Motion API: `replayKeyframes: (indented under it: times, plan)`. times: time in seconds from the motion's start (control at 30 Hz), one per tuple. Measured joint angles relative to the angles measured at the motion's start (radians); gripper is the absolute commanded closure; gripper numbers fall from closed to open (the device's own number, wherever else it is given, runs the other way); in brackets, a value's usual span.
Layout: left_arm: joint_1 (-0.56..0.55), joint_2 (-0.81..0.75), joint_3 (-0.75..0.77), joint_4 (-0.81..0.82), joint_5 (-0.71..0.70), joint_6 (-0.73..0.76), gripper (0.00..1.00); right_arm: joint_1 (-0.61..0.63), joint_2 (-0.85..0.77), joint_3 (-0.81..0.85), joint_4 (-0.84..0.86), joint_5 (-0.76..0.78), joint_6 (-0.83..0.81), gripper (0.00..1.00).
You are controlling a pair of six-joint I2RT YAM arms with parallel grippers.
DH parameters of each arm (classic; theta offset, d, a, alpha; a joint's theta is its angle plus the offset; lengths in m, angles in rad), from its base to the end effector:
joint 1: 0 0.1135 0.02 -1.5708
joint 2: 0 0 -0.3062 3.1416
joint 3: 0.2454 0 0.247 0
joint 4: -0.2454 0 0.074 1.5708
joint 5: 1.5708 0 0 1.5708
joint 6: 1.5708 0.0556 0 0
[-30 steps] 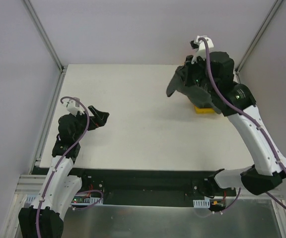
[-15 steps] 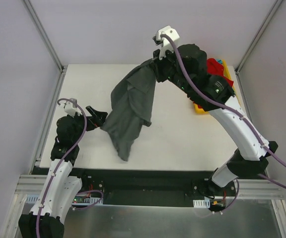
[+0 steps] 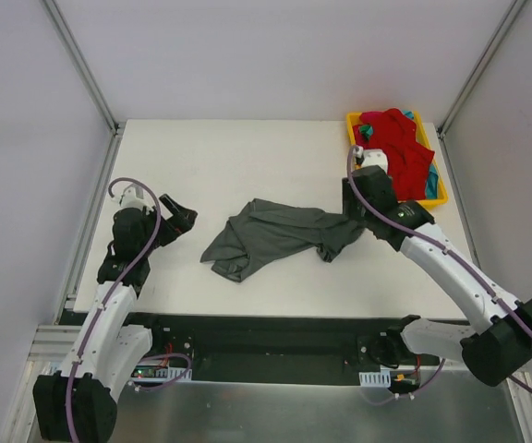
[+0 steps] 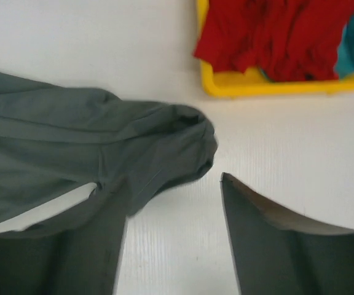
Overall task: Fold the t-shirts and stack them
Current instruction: Move the tshirt to the center of the board, then flatten out the tshirt
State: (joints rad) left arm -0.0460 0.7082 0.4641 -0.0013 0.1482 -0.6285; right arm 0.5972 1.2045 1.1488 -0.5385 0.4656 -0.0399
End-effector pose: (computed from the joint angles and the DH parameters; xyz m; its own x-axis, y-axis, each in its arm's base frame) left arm 0.1590 -0.0155 0.2817 -0.3072 -0.5680 -0.7636 0.0099 0.8004 -0.5993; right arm 0.2252 0.1230 0.3767 -0.4548 -0.3524 -0.8179 -0.2132 0.9348 -0.2842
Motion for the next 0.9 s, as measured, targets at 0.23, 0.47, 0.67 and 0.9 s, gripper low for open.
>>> replayKeyframes:
  times: [0.23, 0.47, 0.67, 0.9]
  plan:
    - [0.0, 0.171, 0.026, -0.044, 0.044, -0.051, 0.01, -0.03, -0.129, -0.172, 0.001, 0.066, 0.053, 0.04]
    - [-0.056, 0.41, 0.132, -0.071, 0.135, -0.061, 0.01, -0.037, -0.23, -0.302, 0.068, 0.067, 0.05, 0.04]
    - [-0.222, 0.657, 0.366, -0.088, 0.135, -0.021, 0.06, -0.093, -0.216, -0.407, 0.085, 0.053, 0.051, 0.04]
    - [-0.282, 0.937, 0.557, -0.153, 0.106, 0.015, 0.27, -0.179, -0.237, -0.464, 0.119, 0.004, 0.062, 0.04]
